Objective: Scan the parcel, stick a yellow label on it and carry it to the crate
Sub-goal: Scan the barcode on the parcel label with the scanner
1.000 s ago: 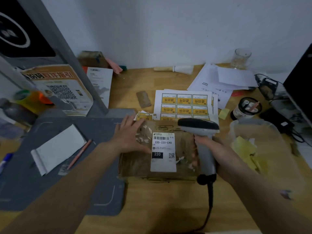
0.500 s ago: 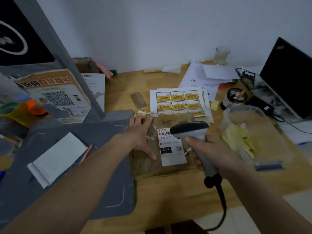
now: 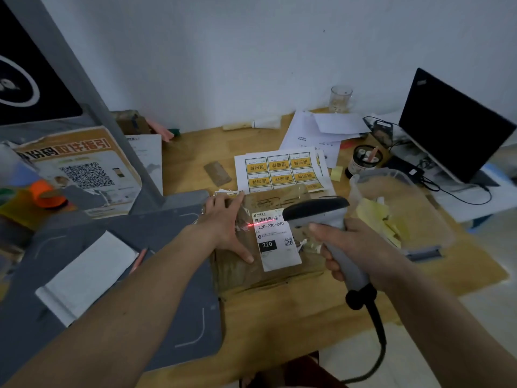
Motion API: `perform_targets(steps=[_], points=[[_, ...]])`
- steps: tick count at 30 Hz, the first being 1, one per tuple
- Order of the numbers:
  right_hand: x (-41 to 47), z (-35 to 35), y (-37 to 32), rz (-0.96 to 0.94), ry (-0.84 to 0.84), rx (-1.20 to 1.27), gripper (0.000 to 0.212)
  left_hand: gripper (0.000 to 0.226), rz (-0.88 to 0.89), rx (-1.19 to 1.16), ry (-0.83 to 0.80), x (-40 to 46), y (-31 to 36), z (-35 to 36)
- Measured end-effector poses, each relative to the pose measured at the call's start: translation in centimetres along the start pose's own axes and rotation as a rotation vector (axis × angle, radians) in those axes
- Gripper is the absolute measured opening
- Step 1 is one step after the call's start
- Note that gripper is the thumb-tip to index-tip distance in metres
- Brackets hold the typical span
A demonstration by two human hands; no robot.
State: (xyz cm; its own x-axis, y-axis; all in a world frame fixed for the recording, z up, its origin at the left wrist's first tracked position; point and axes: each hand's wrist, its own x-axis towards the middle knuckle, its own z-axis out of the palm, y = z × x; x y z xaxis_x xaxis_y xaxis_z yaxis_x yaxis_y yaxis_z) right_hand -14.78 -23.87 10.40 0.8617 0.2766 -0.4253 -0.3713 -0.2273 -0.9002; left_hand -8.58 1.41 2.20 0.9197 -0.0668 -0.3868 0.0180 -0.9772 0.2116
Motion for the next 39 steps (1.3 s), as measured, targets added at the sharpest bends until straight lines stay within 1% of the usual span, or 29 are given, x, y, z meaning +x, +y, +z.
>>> perform_targets(steps=[9,16,20,27,33,39], points=[[-0.8,-0.8,0.5,-0.035,-0.007,-0.007,0.03,0.161,-0.021,0.023,0.031,-0.9,0.5,0.1],[-0.1,-0.9,0.7,-0.018,-0.007,0.024,0.029,0.158,-0.022,0.012,0.037,-0.9,0.5,0.2],[0.4,-0.9,0.7,0.005,-0.003,0.041,0.028,0.158,-0.032,0.007,0.01,-0.4,0.3,0.0],[0.7,-1.1,0.4,0.014,-0.022,0.04,0.026,0.149,-0.035,0.003,-0.062,0.8,0.0,-0.4],[1.3,-1.5,0.1,-0.016,0.05,0.053,0.029,0.147,-0.058,-0.005,-0.088,1.2,-0.1,-0.4],[1.9,-1.8,0.3,-0.02,0.02,0.041,0.029,0.146,-0.054,-0.018,-0.103,1.4,-0.2,-0.5]])
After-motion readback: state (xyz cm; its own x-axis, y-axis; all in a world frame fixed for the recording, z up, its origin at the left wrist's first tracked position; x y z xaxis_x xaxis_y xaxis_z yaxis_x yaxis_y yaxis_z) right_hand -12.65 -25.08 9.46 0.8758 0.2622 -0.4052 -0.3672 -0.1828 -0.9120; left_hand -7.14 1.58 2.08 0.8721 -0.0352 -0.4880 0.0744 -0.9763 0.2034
